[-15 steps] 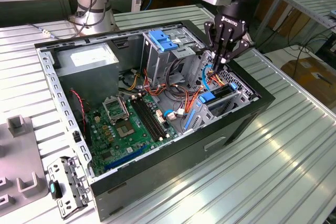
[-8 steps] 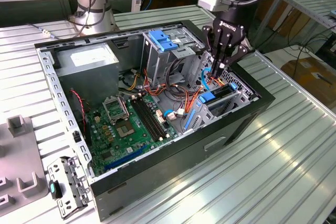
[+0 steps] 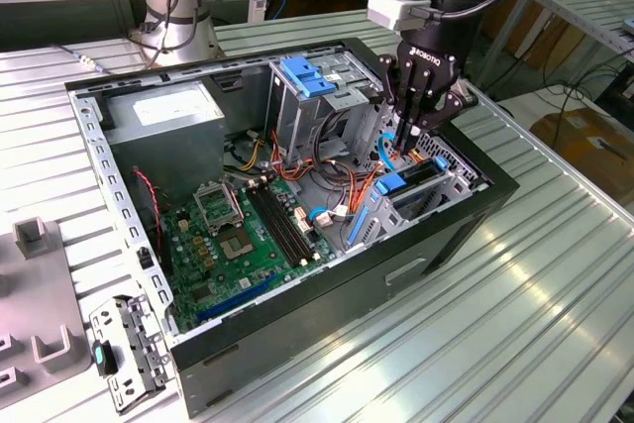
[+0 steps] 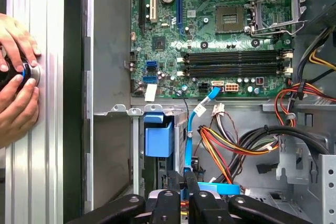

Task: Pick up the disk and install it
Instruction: 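Insert the second disk wire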

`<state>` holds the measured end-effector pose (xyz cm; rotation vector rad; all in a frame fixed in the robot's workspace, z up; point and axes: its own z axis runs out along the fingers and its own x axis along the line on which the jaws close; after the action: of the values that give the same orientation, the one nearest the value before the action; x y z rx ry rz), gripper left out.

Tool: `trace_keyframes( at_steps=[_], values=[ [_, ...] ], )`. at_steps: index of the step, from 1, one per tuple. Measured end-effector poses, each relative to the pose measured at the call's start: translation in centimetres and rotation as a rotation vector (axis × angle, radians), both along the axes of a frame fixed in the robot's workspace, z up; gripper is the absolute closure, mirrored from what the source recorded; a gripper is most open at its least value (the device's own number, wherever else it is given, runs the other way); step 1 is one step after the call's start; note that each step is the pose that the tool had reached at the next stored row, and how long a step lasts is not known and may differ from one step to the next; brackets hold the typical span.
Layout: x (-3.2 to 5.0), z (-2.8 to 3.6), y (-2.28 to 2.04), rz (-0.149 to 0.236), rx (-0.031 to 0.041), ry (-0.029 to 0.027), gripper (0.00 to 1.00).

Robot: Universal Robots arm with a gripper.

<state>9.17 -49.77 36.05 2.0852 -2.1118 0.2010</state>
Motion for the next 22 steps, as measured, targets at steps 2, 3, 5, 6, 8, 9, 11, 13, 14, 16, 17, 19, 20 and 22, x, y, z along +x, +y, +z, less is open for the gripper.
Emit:
trace_keyframes(
  at_steps=[2,3,5,6,8,9,11,13,14,16,17,19,20,22],
  values=[
    [-0.01,-0.01,0.00,0.000,0.0001,0.0000,0.84],
    [-0.01,0.00,0.00,0.000,0.0001,-0.0001,0.84],
    [-0.01,0.00,-0.03,0.000,0.0000,0.0000,0.84],
    [-0.01,0.00,-0.08,0.000,0.0004,-0.0001,0.84],
    [-0.02,0.00,-0.42,0.000,0.0022,-0.0001,0.84],
    [-0.03,-0.01,-0.64,0.000,0.0037,-0.0002,0.84],
    [-0.09,-0.01,-1.43,0.000,0.0116,-0.0020,0.84],
    [-0.19,-0.02,-1.70,0.002,0.0147,-0.0072,0.84],
    [-0.26,-0.01,-1.77,0.003,0.0150,-0.0146,0.84],
    [-0.33,-0.03,-1.79,0.006,0.0154,-0.0262,0.84],
    [-0.38,-0.05,-1.79,0.007,0.0154,-0.0369,0.84],
    [-0.44,-0.10,-1.80,0.007,0.0162,-0.0473,0.84],
    [-0.45,-0.12,-1.79,0.007,0.0167,-0.0513,0.84],
    [-0.47,-0.29,-1.92,0.007,0.0250,-0.0640,0.84]
  ],
)
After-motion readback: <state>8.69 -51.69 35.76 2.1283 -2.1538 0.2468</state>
